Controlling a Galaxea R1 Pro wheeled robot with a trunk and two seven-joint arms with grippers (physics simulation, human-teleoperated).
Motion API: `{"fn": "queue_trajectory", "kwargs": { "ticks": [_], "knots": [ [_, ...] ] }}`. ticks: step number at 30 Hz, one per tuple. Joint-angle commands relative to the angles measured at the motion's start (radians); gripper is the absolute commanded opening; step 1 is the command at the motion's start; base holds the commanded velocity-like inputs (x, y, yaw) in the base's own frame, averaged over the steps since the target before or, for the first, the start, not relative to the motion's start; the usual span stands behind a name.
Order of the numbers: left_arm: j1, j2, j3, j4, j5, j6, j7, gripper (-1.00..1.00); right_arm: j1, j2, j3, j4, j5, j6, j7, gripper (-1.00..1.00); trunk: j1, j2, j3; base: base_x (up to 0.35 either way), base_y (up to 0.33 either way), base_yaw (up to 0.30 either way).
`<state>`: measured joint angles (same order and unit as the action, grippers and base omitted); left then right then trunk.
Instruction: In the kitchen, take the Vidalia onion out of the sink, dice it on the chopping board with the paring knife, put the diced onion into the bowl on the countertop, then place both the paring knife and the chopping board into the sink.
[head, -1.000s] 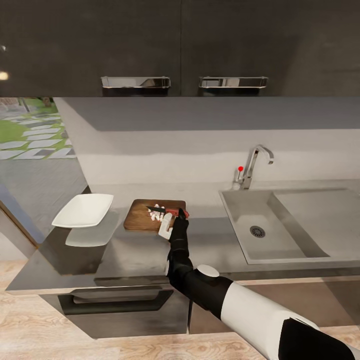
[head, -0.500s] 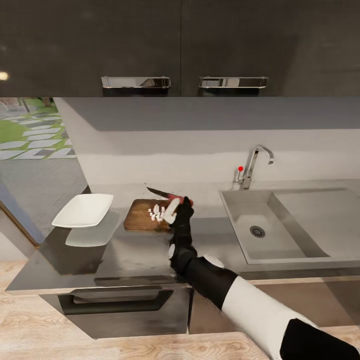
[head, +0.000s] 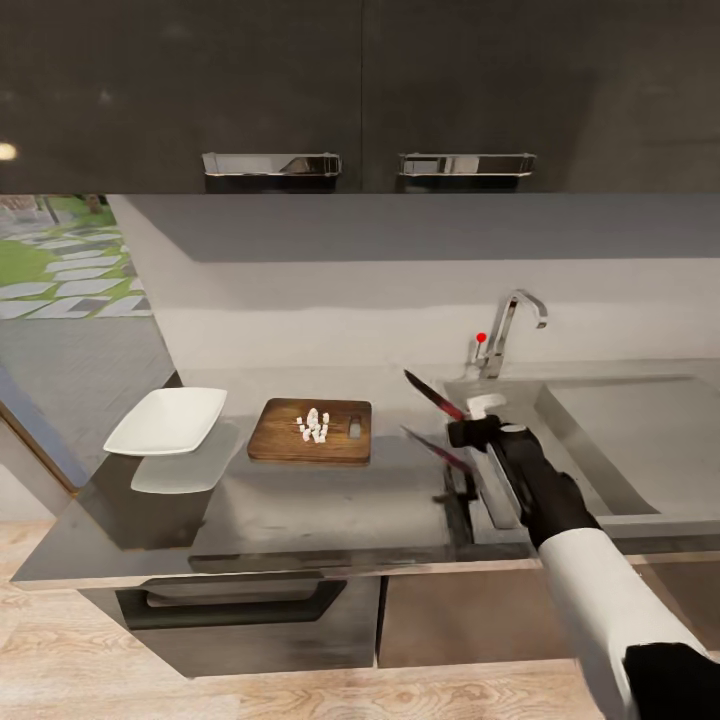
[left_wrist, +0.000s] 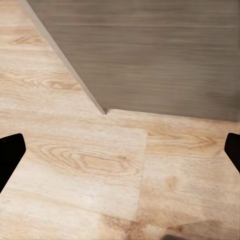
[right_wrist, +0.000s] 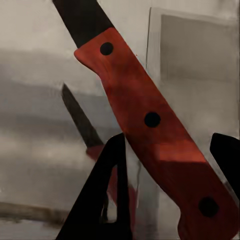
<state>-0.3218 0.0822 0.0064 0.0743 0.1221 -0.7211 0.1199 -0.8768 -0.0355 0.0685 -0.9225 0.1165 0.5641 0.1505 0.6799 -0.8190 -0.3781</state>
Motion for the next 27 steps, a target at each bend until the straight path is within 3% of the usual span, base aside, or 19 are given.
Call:
{"fn": "queue_trajectory", "kwargs": {
  "ticks": [1,6,9,12,15,22,27],
  "knots": [
    [-0.002,0.0,0.0,0.004,0.004,-0.006,-0.001,1.0,-0.001,-0.007,-0.029,0.007,0.008,0.006,0.015,-1.0,0.0,-0.001,-0.001,0.0,0.0,0.0],
    [-0.002,-0.006,0.0,0.004,0.004,-0.006,-0.002,1.0,-0.001,-0.018,-0.145,0.02,0.01,0.012,0.021,-1.0,0.0,-0.001,-0.001,0.0,0.0,0.0],
    [-0.002,-0.007,0.0,0.004,0.004,-0.007,-0.001,1.0,0.0,-0.035,-0.191,0.025,0.011,0.014,0.016,-1.0,0.0,-0.001,-0.001,0.0,0.0,0.0],
    [-0.002,-0.007,0.0,0.004,0.004,-0.007,0.003,1.0,0.0,-0.071,-0.248,0.065,0.011,0.014,-0.022,-1.0,0.0,-0.001,-0.001,0.0,0.0,0.0],
    [-0.002,-0.006,0.001,0.004,0.004,-0.007,0.005,1.0,-0.001,-0.08,-0.296,0.124,0.011,0.006,-0.088,-1.0,0.0,-0.001,-0.001,0.0,0.0,0.0],
    [-0.002,-0.005,0.001,0.004,0.004,-0.007,0.006,1.0,-0.001,-0.081,-0.315,0.228,0.009,-0.046,-0.163,-1.0,0.0,-0.001,-0.001,0.0,0.0,0.0],
    [-0.002,-0.005,0.001,0.004,0.004,-0.006,0.007,1.0,0.0,-0.083,-0.315,0.246,0.007,-0.056,-0.168,-1.0,0.0,-0.001,-0.001,0.062,0.0,0.0]
  ]
}}
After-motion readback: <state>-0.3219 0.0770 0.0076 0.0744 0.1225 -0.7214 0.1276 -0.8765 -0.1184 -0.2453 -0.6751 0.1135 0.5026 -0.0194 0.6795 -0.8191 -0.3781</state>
